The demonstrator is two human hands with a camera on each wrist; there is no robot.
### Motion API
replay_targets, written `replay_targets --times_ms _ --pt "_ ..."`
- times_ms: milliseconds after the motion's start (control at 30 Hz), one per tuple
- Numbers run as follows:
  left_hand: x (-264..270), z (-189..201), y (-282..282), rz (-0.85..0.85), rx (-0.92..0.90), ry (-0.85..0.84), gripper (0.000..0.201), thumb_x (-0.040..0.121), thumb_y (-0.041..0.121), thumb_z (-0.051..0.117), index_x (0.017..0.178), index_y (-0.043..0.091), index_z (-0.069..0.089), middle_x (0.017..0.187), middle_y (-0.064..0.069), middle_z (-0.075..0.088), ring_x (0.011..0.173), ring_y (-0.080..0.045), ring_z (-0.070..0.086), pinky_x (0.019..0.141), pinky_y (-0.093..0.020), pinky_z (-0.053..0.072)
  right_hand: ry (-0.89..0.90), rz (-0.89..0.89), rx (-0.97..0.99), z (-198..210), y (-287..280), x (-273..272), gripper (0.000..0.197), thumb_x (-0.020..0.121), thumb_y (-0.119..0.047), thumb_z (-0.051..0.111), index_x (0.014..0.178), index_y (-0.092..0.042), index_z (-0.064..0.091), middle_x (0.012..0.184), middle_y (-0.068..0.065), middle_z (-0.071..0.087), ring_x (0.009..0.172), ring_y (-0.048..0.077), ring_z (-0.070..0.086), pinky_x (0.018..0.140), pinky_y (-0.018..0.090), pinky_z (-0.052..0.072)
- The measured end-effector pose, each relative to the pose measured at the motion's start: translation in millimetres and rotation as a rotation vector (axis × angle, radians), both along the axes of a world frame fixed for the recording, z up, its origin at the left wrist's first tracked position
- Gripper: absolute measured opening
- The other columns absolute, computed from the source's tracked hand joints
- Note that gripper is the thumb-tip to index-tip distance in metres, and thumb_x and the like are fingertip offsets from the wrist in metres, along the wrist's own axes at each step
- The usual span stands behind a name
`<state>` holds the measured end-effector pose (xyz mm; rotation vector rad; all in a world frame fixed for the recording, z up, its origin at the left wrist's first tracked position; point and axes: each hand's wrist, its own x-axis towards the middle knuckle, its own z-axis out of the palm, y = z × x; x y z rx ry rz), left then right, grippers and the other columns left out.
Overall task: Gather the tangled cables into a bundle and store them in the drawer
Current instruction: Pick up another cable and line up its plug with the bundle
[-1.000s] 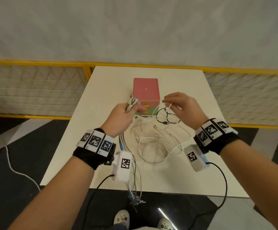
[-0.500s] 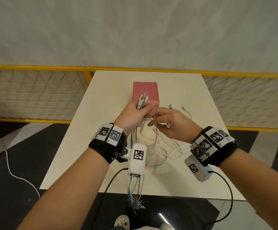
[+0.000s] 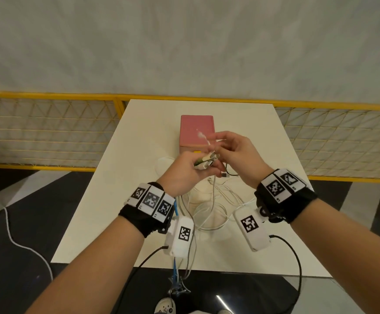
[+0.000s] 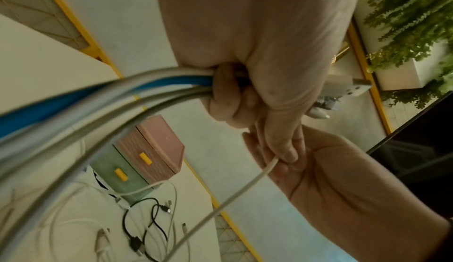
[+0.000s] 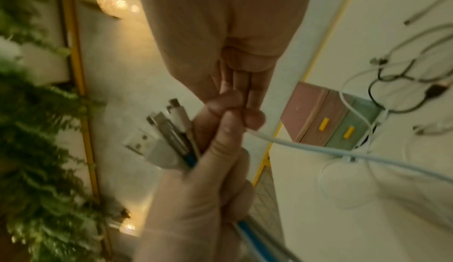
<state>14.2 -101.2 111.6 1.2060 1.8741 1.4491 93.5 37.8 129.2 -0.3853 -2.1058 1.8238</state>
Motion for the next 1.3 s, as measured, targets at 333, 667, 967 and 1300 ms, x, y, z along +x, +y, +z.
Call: replay_targets --times_ms 333,667,967,1300 --pt "-4 24 -7 0.414 0.199 -0.312 0.049 0.105 0.039 0.034 0.091 0.012 0.072 0.059 0.0 0.051 0.037 -0.006 0.031 0.039 -0.019 0.024 0.092 0.009 -0.135 9 -10 16 0.038 0.082 0.01 0.063 0.118 0.0 0.055 0.094 0.015 0.065 0.073 0.023 0.07 0.071 0.031 0.058" --pt "5 43 -5 0.214 0.1 -0.245 0.035 0.101 0.029 0.05 0.089 0.001 0.068 0.058 0.005 0.055 0.039 -0.001 0.044 0.042 -0.011 0.033 0.098 0.163 -0.056 1 -25 27 0.016 0.083 0.01 0.062 0.093 -0.003 0.065 0.083 0.011 0.069 0.071 0.022 0.07 0.074 0.038 0.057" --pt "11 49 -4 0.197 0.055 -0.104 0.042 0.1 0.036 0.05 0.067 0.01 0.052 0.046 0.009 0.047 0.039 -0.003 0.043 0.046 -0.015 0.037 0.106 0.184 0.02 1 -26 29 0.011 0.092 0.001 0.053 0.096 0.0 0.063 0.073 0.002 0.064 0.059 0.013 0.059 0.063 0.022 0.051" --pt "-31 104 -34 0.445 0.519 -0.468 0.048 0.103 0.048 0.035 0.061 0.024 0.029 0.051 0.008 0.018 0.04 -0.007 0.014 0.036 -0.019 0.013 -0.219 0.265 0.329 -33 9 44 0.029 0.101 -0.021 0.042 0.083 -0.013 0.064 0.058 -0.006 0.044 0.054 0.015 0.041 0.057 0.028 0.04"
